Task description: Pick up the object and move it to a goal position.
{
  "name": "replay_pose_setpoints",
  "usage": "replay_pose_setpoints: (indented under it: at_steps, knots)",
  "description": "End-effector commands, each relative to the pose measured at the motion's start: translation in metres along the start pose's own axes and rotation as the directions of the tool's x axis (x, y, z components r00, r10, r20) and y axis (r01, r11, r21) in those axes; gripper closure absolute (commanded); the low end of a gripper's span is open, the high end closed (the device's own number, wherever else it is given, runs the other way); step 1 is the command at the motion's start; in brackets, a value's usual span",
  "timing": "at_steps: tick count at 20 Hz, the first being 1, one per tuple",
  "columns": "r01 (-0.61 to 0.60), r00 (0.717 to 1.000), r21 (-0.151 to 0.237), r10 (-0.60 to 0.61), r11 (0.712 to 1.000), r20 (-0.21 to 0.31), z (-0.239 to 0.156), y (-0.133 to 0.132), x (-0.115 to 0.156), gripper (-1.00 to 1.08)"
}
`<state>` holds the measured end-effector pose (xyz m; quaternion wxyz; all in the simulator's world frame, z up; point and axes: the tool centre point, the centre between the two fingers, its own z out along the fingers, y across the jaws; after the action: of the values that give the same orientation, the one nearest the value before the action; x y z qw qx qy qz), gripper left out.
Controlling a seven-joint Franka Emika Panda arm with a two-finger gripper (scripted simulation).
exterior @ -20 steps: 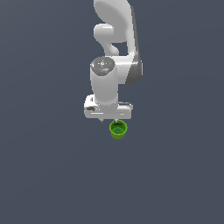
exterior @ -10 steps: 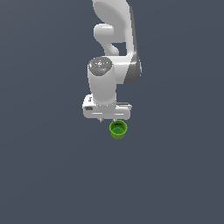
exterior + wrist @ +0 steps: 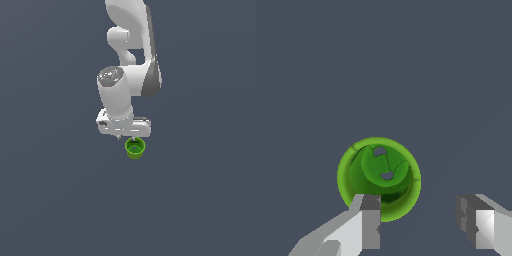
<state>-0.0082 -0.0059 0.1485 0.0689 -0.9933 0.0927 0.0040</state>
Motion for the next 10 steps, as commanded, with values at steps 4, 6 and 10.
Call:
replay_pose_setpoints:
  at_steps: [4,6,10]
  knots:
    - [-0.100,0.995,0.081,0.101,0.992,-0.009,0.006,-0.009,-0.005,-0.20]
    - [-0.142,0.989,0.112,0.144,0.983,-0.010,0.009,-0.011,-0.007,-0.20]
    - [-0.227,0.973,0.171,0.232,0.959,-0.008,0.013,-0.016,-0.010,-0.20]
